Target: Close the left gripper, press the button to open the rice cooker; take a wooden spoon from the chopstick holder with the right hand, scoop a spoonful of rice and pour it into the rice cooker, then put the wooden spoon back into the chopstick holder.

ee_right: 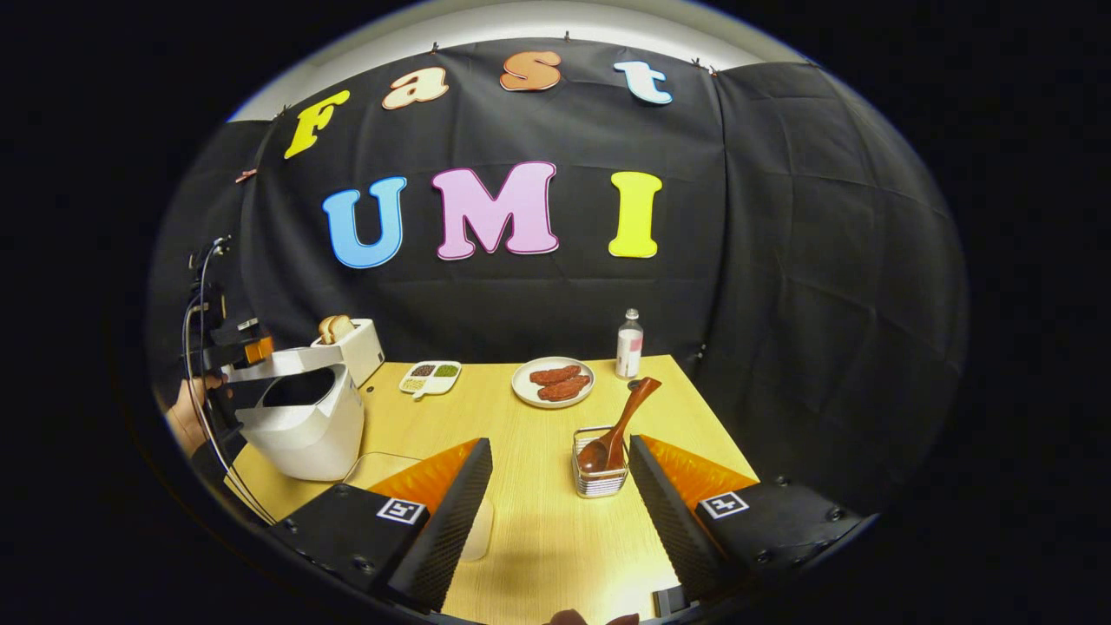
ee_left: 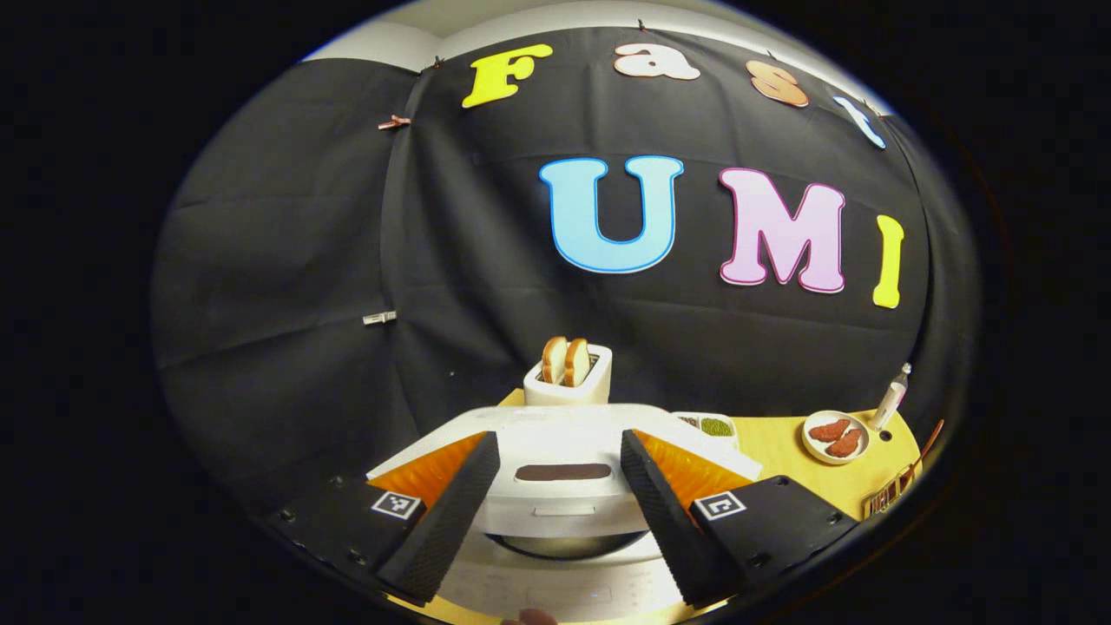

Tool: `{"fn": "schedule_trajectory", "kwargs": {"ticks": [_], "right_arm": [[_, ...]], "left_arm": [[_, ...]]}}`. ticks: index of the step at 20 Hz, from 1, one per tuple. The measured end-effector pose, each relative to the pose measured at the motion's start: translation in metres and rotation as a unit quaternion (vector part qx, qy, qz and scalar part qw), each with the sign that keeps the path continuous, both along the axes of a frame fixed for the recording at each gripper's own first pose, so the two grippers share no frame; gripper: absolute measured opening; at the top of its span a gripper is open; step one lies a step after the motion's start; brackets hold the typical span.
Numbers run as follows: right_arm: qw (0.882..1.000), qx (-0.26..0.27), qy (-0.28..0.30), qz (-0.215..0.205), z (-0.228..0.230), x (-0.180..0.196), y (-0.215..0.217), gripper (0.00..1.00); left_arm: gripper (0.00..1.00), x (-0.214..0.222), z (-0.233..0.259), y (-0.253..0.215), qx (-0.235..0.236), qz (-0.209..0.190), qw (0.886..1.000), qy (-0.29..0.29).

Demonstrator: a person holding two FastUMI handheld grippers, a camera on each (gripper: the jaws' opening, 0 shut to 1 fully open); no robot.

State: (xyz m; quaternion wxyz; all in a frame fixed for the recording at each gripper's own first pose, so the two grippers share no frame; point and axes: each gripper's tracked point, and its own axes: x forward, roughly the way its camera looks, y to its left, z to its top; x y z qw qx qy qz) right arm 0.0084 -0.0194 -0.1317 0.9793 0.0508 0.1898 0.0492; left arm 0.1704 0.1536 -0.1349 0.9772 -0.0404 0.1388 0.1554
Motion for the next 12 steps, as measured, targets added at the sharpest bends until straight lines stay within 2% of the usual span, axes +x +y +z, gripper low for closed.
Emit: {"fn": "schedule_trajectory", "kwargs": {"ticks": [5, 12], "right_arm": [[1.0, -0.011, 0.009, 0.007, -0.008, -0.017, -0.001, 0.99], [1.0, -0.003, 0.008, 0.0, -0.007, -0.015, -0.001, 0.98]], "left_arm": [[0.99, -0.011, -0.027, -0.006, 0.004, 0.006, 1.0, 0.015], [1.0, -0.022, -0.062, -0.015, -0.005, -0.005, 0.999, 0.045]]}}
